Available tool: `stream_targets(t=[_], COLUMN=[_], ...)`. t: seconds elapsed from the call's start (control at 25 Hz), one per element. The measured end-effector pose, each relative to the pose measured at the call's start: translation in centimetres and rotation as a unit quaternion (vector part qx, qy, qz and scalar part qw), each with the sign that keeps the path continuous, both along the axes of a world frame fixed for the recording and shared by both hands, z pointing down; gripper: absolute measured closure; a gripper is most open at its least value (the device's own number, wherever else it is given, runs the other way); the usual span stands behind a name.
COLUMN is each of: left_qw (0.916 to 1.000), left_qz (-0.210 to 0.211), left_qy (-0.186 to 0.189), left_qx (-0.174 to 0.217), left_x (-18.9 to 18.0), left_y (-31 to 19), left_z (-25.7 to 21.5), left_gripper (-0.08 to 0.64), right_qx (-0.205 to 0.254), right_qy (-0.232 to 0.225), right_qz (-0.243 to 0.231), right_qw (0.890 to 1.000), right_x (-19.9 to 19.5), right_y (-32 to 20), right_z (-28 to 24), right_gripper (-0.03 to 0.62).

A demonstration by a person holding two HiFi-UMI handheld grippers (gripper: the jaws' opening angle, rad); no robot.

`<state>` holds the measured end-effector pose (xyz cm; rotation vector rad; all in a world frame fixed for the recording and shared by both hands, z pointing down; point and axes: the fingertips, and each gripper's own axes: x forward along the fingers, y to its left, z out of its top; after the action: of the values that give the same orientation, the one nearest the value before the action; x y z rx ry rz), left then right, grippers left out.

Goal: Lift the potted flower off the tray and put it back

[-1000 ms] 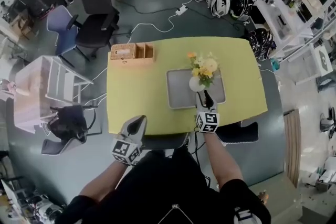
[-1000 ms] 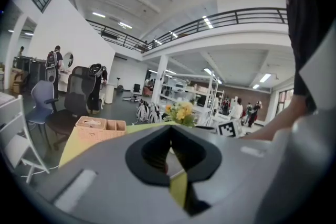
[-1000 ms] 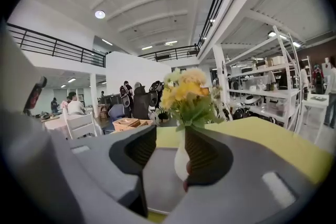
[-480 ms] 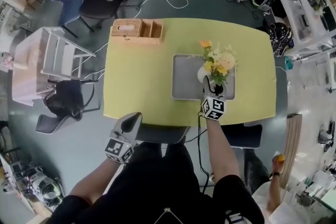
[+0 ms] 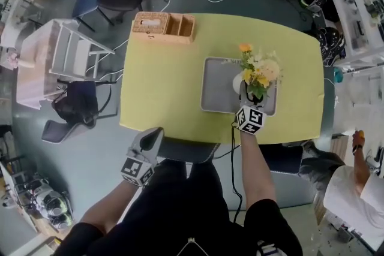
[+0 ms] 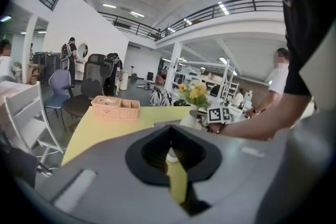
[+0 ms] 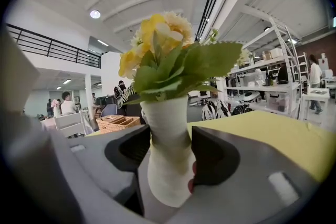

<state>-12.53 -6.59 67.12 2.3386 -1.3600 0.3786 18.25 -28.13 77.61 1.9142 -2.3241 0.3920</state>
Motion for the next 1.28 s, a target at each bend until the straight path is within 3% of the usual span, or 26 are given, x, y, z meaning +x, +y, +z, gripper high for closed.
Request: stream_targets(t=[0.6,1.28], left_qw=[0.9999,0.9936], left_qz=[-0.002,0.038], left_qy=[-0.004,0.027], left_qx=[0.011,0.103], left_x=[0.0,1.8], left_y=[0.5,-3.3], left_z=[-0.6,-10.0], left_gripper=[0.554,0.554], right_qx=[0.024,0.074], right_qy=[0.005,0.049], right_qz=[0.014,-0.03], right_qw=[1.0,0.996], right_x=[1.1,-1.5], right_y=[1.1,9.2], right_z=[-2.4,-18.7], right_gripper=[0.373,0.373])
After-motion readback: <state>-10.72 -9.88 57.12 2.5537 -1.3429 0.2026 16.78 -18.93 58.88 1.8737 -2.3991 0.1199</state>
